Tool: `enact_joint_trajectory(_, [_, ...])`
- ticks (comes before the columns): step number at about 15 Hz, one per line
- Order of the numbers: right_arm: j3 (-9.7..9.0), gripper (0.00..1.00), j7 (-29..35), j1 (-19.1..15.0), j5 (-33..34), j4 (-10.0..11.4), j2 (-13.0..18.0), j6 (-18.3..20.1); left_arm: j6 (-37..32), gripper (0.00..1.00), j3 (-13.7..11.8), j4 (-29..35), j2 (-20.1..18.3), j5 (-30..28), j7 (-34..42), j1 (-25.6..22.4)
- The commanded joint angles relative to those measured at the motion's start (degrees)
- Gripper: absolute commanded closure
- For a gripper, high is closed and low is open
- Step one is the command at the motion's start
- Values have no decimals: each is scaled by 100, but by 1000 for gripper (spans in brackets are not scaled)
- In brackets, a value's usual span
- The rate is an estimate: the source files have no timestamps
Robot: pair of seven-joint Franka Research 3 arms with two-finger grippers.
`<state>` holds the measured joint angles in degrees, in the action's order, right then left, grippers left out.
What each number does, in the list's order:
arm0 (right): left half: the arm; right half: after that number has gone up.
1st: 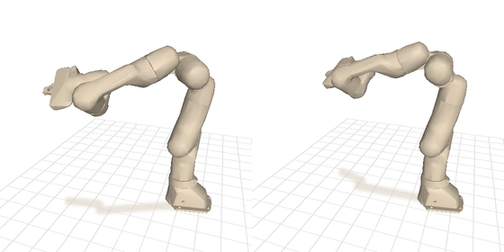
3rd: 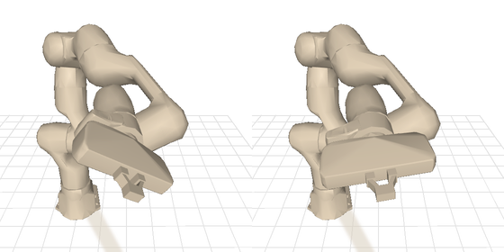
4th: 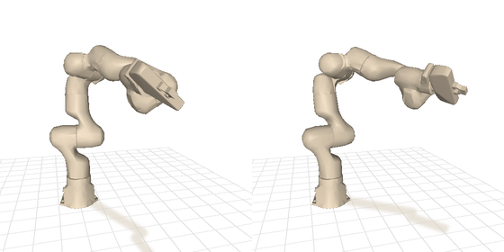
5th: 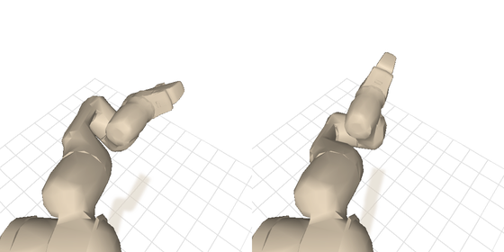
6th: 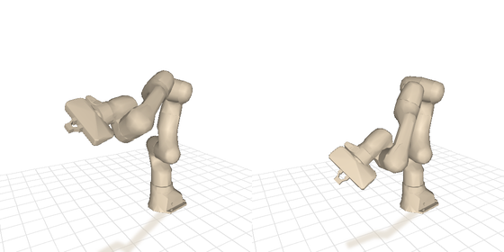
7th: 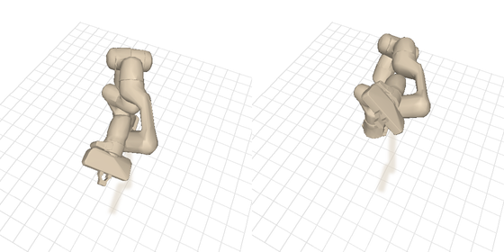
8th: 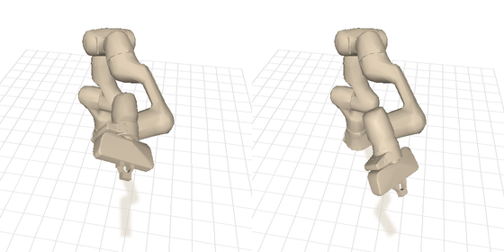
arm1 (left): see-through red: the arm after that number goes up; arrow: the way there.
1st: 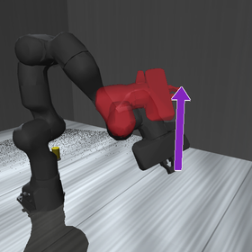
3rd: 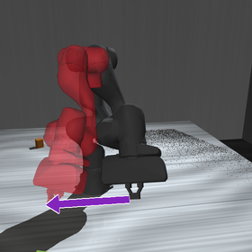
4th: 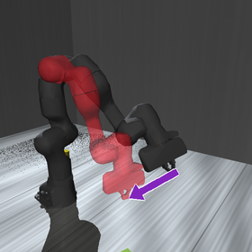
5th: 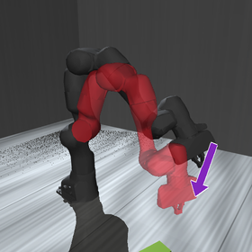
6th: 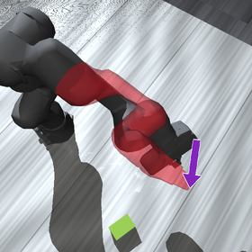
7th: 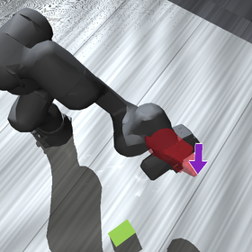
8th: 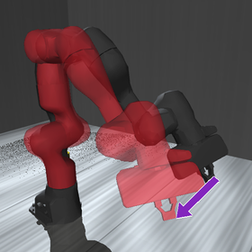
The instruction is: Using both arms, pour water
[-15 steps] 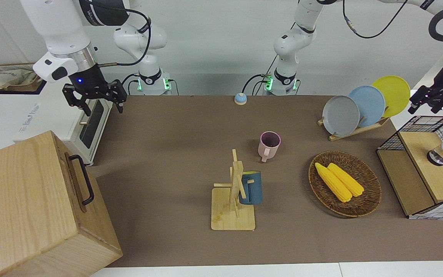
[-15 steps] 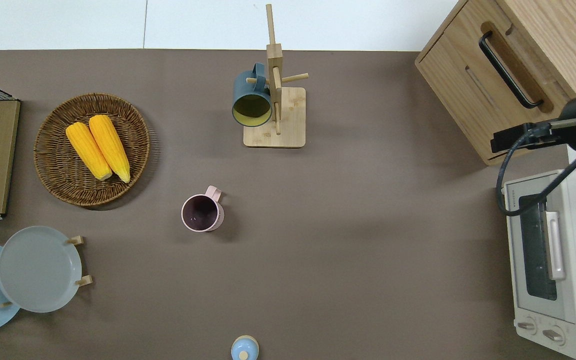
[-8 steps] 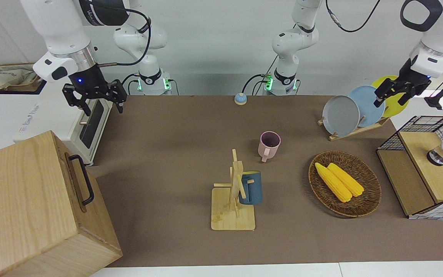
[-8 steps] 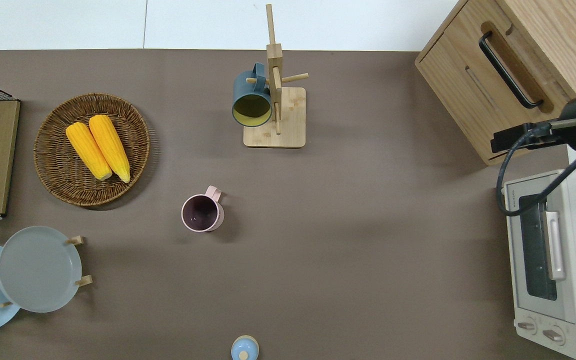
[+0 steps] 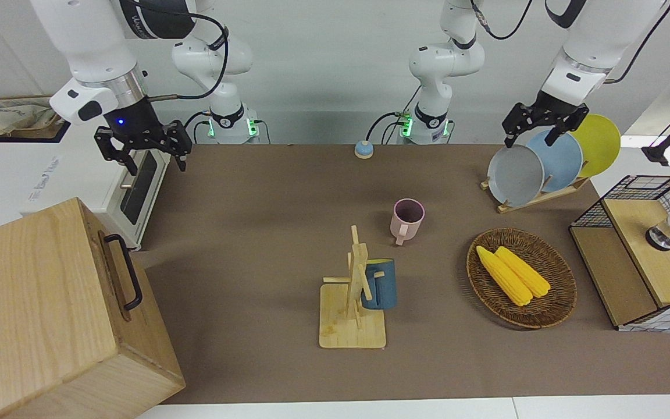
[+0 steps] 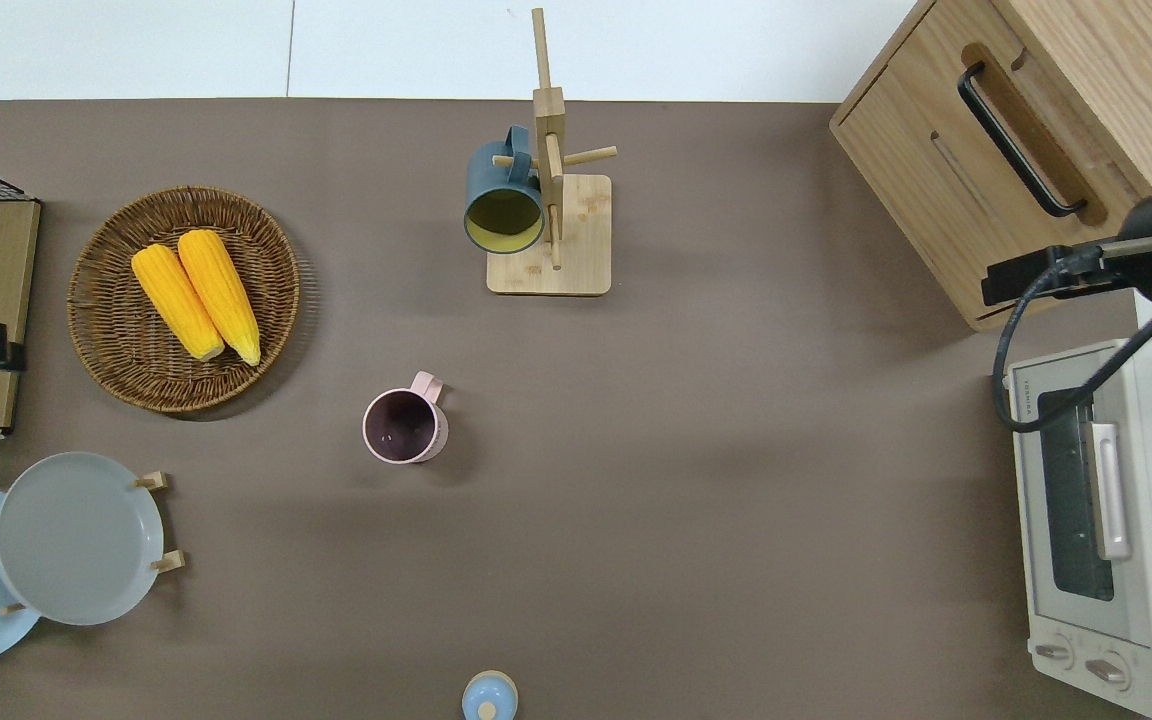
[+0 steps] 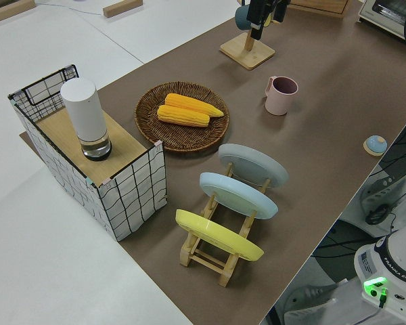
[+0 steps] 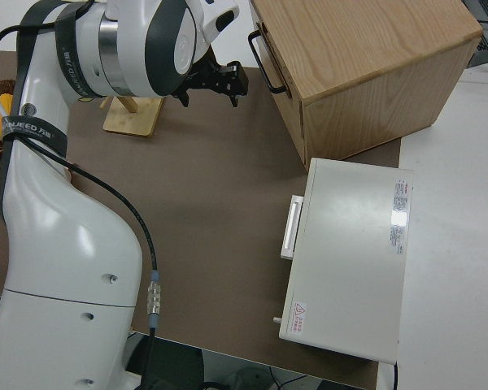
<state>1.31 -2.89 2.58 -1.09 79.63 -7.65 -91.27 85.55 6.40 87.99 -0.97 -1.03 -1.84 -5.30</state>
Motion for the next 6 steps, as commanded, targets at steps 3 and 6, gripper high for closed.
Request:
enact_joint_trajectory(3, [-35, 7, -98, -56, -32, 131, 115, -75, -126, 0, -533, 166, -70, 104, 26, 863])
enact_joint_trajectory(6, [-35, 7, -98, -56, -32, 131, 106, -75, -126, 0, -552, 166, -35, 95, 52, 908])
